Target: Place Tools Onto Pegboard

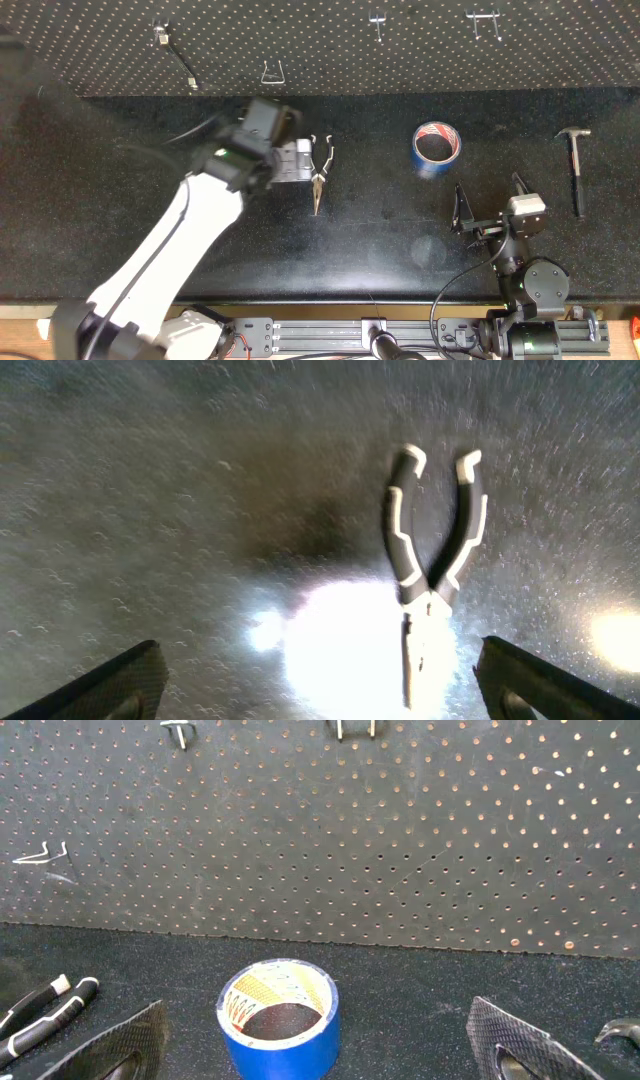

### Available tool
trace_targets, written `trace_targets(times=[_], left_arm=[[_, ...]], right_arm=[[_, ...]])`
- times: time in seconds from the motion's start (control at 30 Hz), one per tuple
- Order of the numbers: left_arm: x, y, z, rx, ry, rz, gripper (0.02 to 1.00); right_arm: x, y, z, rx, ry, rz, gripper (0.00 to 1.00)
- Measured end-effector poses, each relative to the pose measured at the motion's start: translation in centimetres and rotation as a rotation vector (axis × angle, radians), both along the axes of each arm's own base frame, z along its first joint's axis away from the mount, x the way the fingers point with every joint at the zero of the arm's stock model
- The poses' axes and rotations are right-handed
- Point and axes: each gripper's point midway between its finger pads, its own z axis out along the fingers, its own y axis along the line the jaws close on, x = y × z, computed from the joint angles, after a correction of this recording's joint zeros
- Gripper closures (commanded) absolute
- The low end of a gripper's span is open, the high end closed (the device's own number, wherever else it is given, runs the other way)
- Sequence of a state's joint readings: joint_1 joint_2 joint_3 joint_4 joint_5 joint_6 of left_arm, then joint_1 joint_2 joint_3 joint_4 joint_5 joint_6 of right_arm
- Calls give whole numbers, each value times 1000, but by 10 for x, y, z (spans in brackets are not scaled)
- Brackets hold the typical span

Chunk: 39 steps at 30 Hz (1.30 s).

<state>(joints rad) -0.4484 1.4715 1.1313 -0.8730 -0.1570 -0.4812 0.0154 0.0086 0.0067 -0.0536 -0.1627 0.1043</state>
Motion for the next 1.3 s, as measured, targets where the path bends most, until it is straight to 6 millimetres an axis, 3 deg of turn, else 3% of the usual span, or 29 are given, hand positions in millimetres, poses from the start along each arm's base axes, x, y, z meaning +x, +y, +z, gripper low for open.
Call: trace_targets(times=[0.07,0.23,0.33,0.43,0.7,1.17,1.27,1.3], left_arm=[[8,-33,-24,8,61,-31,23],[36,-64,-60,-32,107,63,23],[37,-67,-72,-68,153,85,23],[41,-56,-86,-89,205,104,20],[49,-59,-100,-59,223,-49,23],[54,-58,-103,-19,229,-84,25],[53,-54,-104,0,235,-83,60],[53,-54,-104,0,235,-82,112]], right_arm=[[0,0,0,0,0,0,27],[0,0,0,0,-1,0,25],[0,0,0,0,0,0,25],[0,0,0,0,0,0,25],[0,0,0,0,0,0,25],[0,0,0,0,0,0,25],[0,0,0,0,0,0,25],[0,0,0,0,0,0,25]])
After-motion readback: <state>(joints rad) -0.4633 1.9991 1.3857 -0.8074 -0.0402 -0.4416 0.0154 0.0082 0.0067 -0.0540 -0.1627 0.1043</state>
